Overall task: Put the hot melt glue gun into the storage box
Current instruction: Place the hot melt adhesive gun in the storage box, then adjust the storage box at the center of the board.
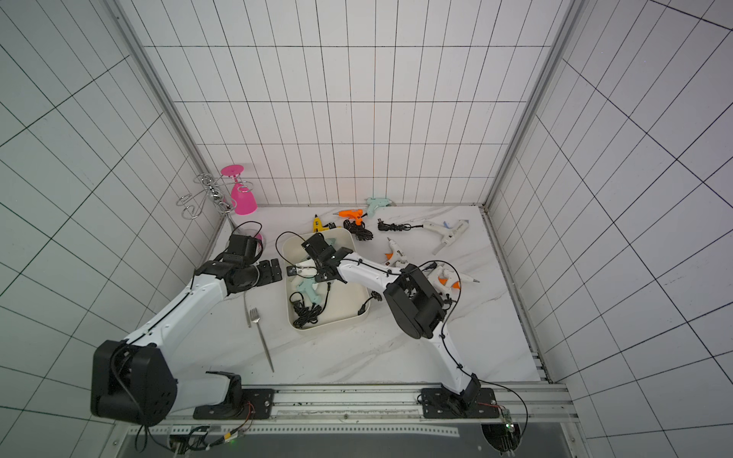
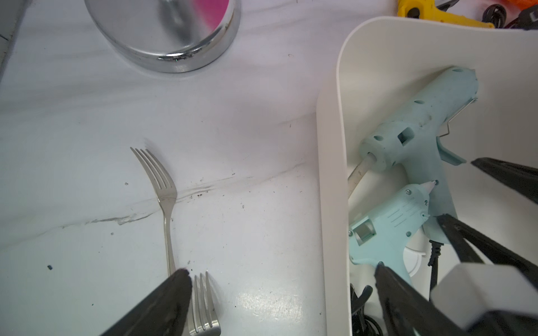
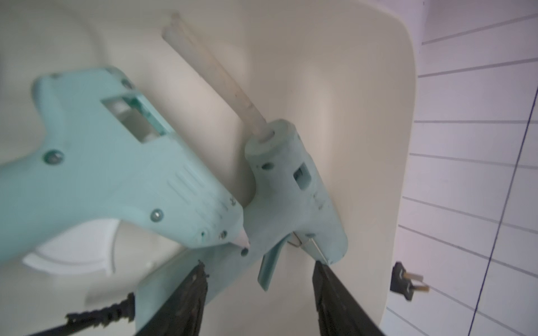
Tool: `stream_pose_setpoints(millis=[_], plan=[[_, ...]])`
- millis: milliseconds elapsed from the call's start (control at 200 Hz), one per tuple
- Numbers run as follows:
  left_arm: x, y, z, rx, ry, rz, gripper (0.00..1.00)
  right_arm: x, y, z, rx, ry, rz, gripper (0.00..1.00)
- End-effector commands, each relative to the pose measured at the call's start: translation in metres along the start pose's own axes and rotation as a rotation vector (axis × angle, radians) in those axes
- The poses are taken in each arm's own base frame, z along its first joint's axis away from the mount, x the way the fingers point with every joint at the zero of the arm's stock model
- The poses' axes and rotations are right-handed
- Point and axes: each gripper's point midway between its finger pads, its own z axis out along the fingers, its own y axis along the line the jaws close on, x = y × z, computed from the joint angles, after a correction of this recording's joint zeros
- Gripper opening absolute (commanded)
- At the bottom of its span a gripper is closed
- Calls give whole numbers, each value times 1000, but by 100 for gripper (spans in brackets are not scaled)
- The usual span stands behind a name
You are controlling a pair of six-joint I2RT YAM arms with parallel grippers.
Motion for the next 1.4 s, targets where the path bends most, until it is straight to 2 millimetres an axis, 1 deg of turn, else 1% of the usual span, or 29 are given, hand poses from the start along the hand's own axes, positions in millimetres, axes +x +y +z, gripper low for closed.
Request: stream_pose_setpoints(millis=[0, 45, 95, 135, 195, 240, 250, 260, 285, 300, 305, 320, 335, 385, 430, 570, 610, 655, 764, 844, 904, 949, 984, 1039, 1099, 1159, 1194, 1274, 1394], plan=[[-11, -9, -1, 36, -18, -10, 99, 22, -48, -56, 110, -49, 267, 61], [-12, -10, 0, 40, -14, -9, 99, 26, -59, -75, 111, -104, 366, 62], [-14, -13, 2, 49, -8, -8, 99, 30, -64, -93, 81, -168, 463, 62], [-15, -14, 4, 53, -1, -7, 99, 35, -74, -107, 72, -217, 560, 62], [-15, -18, 8, 66, 10, -1, 99, 54, -90, -121, 68, -254, 730, 62], [-15, -21, 12, 75, 23, 3, 98, 74, -103, -128, 92, -253, 863, 62], [-15, -22, 12, 76, 26, 2, 98, 83, -108, -130, 104, -247, 897, 62], [-15, -21, 14, 74, 29, 3, 98, 86, -109, -131, 105, -245, 920, 62], [-15, -21, 16, 69, 36, -1, 98, 105, -116, -132, 124, -226, 989, 62], [-15, -21, 18, 68, 42, -3, 98, 110, -118, -134, 130, -222, 1022, 62], [-15, -22, 18, 69, 43, -3, 98, 117, -121, -135, 139, -215, 1031, 62], [-15, -22, 19, 70, 46, -4, 98, 122, -122, -135, 144, -209, 1068, 62], [-14, -23, 22, 72, 52, -3, 98, 132, -125, -136, 157, -198, 1104, 62], [-12, -25, 28, 80, 73, -3, 97, 162, -130, -137, 184, -161, 1213, 62], [-11, -27, 33, 88, 90, -4, 95, 183, -132, -136, 186, -142, 1300, 62], [-6, -35, 48, 117, 141, 1, 87, 239, -138, -130, 196, -116, 1569, 62], [-5, -40, 50, 137, 154, 10, 86, 256, -137, -126, 226, -83, 1622, 62], [-3, -45, 54, 158, 173, 24, 83, 268, -135, -121, 254, -53, 1646, 62], [6, -52, 62, 161, 218, 59, 75, 273, -139, -106, 271, -38, 1653, 62], [14, -55, 68, 153, 250, 80, 65, 273, -144, -85, 235, -38, 1689, 61], [19, -57, 70, 142, 262, 96, 56, 272, -151, -69, 202, -32, 1744, 60], [22, -56, 71, 133, 272, 106, 46, 273, -156, -55, 193, -26, 1792, 56], [25, -56, 71, 125, 280, 115, 39, 274, -158, -43, 188, -20, 1829, 55], [30, -55, 71, 114, 293, 125, 29, 267, -165, -28, 148, -55, 1846, 55], [35, -53, 69, 107, 302, 137, 22, 261, -173, -16, 171, -57, 1833, 55], [38, -52, 67, 104, 306, 146, 16, 244, -181, -5, 168, -78, 1755, 55], [41, -52, 66, 103, 308, 150, 15, 235, -184, 2, 175, -77, 1708, 55], [44, -53, 61, 104, 310, 166, 10, 221, -185, 19, 208, -51, 1617, 56], [52, -53, 53, 110, 314, 199, 0, 203, -177, 47, 161, -63, 1549, 57]])
